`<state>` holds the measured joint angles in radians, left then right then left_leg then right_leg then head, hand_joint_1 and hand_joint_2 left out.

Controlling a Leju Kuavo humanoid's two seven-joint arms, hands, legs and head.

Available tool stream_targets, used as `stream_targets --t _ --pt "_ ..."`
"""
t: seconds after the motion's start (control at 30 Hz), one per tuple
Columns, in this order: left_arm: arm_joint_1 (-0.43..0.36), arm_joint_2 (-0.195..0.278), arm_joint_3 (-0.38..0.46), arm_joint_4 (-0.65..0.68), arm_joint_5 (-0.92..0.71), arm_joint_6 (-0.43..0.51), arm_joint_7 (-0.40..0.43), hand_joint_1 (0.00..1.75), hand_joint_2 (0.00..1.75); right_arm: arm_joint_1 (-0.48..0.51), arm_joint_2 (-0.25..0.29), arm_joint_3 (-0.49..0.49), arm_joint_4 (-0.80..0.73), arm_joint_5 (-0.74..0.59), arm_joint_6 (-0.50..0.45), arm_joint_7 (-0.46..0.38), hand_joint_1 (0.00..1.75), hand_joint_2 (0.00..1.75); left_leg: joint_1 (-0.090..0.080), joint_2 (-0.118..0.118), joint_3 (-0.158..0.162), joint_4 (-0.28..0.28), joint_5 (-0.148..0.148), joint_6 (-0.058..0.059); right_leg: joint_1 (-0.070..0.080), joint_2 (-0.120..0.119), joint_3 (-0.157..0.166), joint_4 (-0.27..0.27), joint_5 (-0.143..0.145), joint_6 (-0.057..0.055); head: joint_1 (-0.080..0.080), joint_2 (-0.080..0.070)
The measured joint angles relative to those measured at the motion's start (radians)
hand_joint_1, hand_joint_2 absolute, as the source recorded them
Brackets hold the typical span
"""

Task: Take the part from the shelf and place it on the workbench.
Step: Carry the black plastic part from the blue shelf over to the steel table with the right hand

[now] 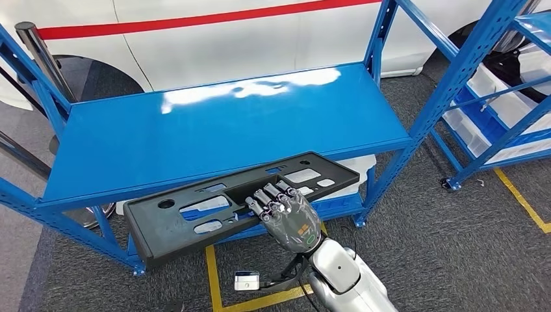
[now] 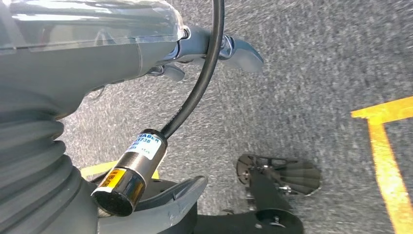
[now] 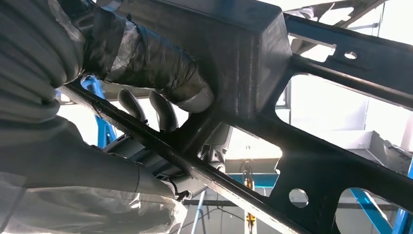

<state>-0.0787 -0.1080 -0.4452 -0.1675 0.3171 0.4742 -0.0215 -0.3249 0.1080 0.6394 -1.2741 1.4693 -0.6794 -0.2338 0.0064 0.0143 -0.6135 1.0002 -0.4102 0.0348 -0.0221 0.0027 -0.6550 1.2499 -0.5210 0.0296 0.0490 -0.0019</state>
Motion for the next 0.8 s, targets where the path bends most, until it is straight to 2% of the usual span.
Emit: stream_targets --t 0.03,0.07,0.1,0.13,0.2,0.23,0.27,0.3,0.37,0.4,0.43,0.47,0.5,0.53,0.57,0.6,0.63,0.67,0.7,0.73,0.77,0.8 --pt "0.000 0.000 0.000 0.000 0.000 0.000 0.001 0.00 1.75 -0.002 0.000 0.000 0.000 0.001 0.000 0.000 1.75 1.75 0.001 0.000 -0.016 0.012 0.004 -0.005 -0.003 -0.001 0.047 -0.063 0.006 0.003 0.000 0.000" --pt "-0.001 0.000 0.000 0.000 0.000 0.000 0.002 0.00 1.75 -0.003 0.000 0.000 0.000 0.002 0.000 0.001 1.75 1.75 0.001 -0.001 -0.029 0.025 0.007 -0.010 -0.002 -0.001 0.087 -0.120 0.004 0.001 -0.001 0.000" --pt "0.000 0.000 0.000 0.000 0.000 0.001 0.002 0.00 1.75 -0.004 0.001 0.000 -0.001 0.003 0.000 0.003 1.75 1.75 0.000 -0.001 -0.039 0.034 0.012 -0.016 0.000 0.000 0.112 -0.163 -0.006 -0.004 -0.001 0.000" --pt "0.000 0.000 0.000 0.000 0.000 0.002 0.004 0.00 1.75 -0.005 0.001 0.000 -0.001 0.004 0.000 0.005 1.75 1.75 0.000 -0.002 -0.045 0.039 0.018 -0.023 0.003 0.001 0.121 -0.185 -0.016 -0.012 -0.001 0.000" --pt "0.002 0.001 -0.001 0.000 0.000 0.004 0.005 0.00 1.75 -0.005 0.002 0.000 -0.002 0.005 0.000 0.010 1.75 1.75 0.002 -0.004 -0.051 0.039 0.032 -0.037 0.006 0.002 0.110 -0.190 -0.004 -0.033 0.000 0.000" --pt "0.003 0.001 -0.003 0.001 0.000 0.005 0.006 0.00 1.75 -0.006 0.002 0.000 -0.002 0.005 0.000 0.011 1.75 1.75 0.004 -0.005 -0.058 0.043 0.027 -0.043 0.005 0.001 0.102 -0.192 0.007 -0.043 0.000 0.000" --pt "0.004 0.002 -0.004 0.001 0.000 0.006 0.007 0.00 1.75 -0.006 0.002 0.000 -0.003 0.004 0.000 0.012 1.75 1.75 0.006 -0.006 -0.068 0.060 0.002 -0.049 0.003 -0.001 0.092 -0.195 0.019 -0.053 0.000 0.000" --pt "0.005 0.002 -0.005 0.001 0.000 0.007 0.007 0.00 1.75 -0.007 0.003 -0.001 -0.003 0.003 0.000 0.012 1.75 1.75 0.008 -0.007 -0.081 0.096 -0.042 -0.053 0.002 -0.003 0.078 -0.198 0.033 -0.060 -0.001 0.000" --pt "0.004 0.002 -0.007 0.001 0.000 0.008 0.006 0.00 1.75 -0.007 0.004 -0.001 -0.003 0.000 0.000 0.011 1.75 1.75 0.009 -0.008 -0.107 0.211 -0.144 -0.062 0.002 -0.003 0.047 -0.198 0.060 -0.065 -0.002 0.000" --pt "0.004 0.002 -0.008 0.001 0.000 0.008 0.006 0.00 1.75 -0.007 0.004 -0.001 -0.003 -0.003 0.000 0.010 1.75 1.75 0.010 -0.008 -0.113 0.266 -0.171 -0.065 0.003 -0.004 0.030 -0.197 0.072 -0.065 -0.002 0.000" --pt "0.004 0.002 -0.008 0.001 0.000 0.008 0.006 0.00 1.75 -0.007 0.004 -0.001 -0.001 -0.006 0.000 0.008 1.75 1.75 0.010 -0.008 -0.107 0.299 -0.172 -0.066 0.004 -0.004 0.013 -0.196 0.085 -0.064 -0.002 0.000" --pt "0.004 0.002 -0.008 0.001 0.000 0.008 0.006 0.00 1.75 -0.007 0.004 -0.001 0.001 -0.010 0.000 0.005 1.75 1.75 0.010 -0.008 -0.085 0.301 -0.154 -0.065 0.004 -0.004 -0.003 -0.195 0.097 -0.063 -0.002 0.000" --pt "0.003 0.002 -0.008 0.001 0.000 0.008 0.006 0.00 1.75 -0.008 0.004 -0.001 0.003 -0.013 0.000 0.002 1.75 1.75 0.010 -0.008 -0.045 0.267 -0.127 -0.063 0.004 -0.004 -0.018 -0.195 0.109 -0.060 -0.002 0.000" --pt "0.002 0.002 -0.008 0.001 0.001 0.008 0.006 0.00 1.75 -0.009 0.004 -0.001 0.006 -0.018 0.000 -0.001 1.75 1.75 0.010 -0.009 0.010 0.206 -0.109 -0.058 0.004 -0.004 -0.030 -0.195 0.121 -0.058 -0.002 0.000" --pt "0.000 0.002 -0.008 0.001 0.001 0.008 0.006 0.00 1.75 -0.011 0.004 -0.001 0.007 -0.021 0.000 -0.003 1.75 1.75 0.007 -0.010 0.070 0.126 -0.108 -0.052 0.005 -0.003 -0.040 -0.195 0.132 -0.053 -0.003 0.000" --pt "-0.003 0.003 -0.008 0.001 0.001 0.008 0.005 0.00 1.75 -0.013 0.004 -0.001 0.008 -0.025 0.000 -0.005 1.75 1.75 0.005 -0.010 0.115 0.063 -0.116 -0.048 0.005 -0.003 -0.045 -0.197 0.144 -0.048 -0.002 0.000" --pt "-0.004 0.003 -0.009 0.001 0.001 0.008 0.005 0.00 1.75 -0.017 0.005 -0.001 0.010 -0.028 0.000 -0.006 1.75 1.75 0.002 -0.012 0.141 0.017 -0.127 -0.043 0.005 -0.004 -0.047 -0.200 0.155 -0.041 -0.002 0.000" --pt "-0.005 0.003 -0.009 0.001 0.001 0.009 0.006 0.00 1.75 -0.020 0.005 -0.001 0.012 -0.030 0.000 -0.008 1.75 1.75 -0.002 -0.013 0.149 -0.005 -0.131 -0.038 0.005 -0.004 -0.046 -0.206 0.167 -0.034 -0.003 0.000" --pt "-0.004 0.003 -0.009 0.001 0.002 0.009 0.006 0.00 1.75 -0.022 0.005 -0.001 0.015 -0.031 0.000 -0.009 1.75 1.75 -0.002 -0.013 0.142 -0.007 -0.121 -0.033 0.005 -0.004 -0.044 -0.214 0.178 -0.027 -0.003 0.000" --pt "-0.003 0.003 -0.009 0.001 0.002 0.009 0.008 0.00 1.75 -0.024 0.004 -0.001 0.019 -0.032 0.000 -0.011 1.75 1.75 -0.001 -0.011 0.135 -0.013 -0.108 -0.026 0.004 -0.003 -0.047 -0.216 0.178 -0.021 -0.004 0.000" --pt "-0.003 0.003 -0.009 0.001 0.003 0.009 0.010 0.00 1.75 -0.026 0.004 -0.001 0.023 -0.032 0.000 -0.014 1.75 1.75 0.001 -0.009 0.125 -0.017 -0.093 -0.017 0.003 -0.003 -0.055 -0.205 0.158 -0.018 -0.003 0.000" --pt "-0.003 0.003 -0.009 0.001 0.004 0.010 0.011 0.00 1.75 -0.027 0.003 -0.001 0.027 -0.032 0.000 -0.015 1.75 1.75 0.003 -0.006 0.112 -0.021 -0.076 -0.009 0.004 -0.002 -0.067 -0.176 0.116 -0.016 -0.003 0.000"
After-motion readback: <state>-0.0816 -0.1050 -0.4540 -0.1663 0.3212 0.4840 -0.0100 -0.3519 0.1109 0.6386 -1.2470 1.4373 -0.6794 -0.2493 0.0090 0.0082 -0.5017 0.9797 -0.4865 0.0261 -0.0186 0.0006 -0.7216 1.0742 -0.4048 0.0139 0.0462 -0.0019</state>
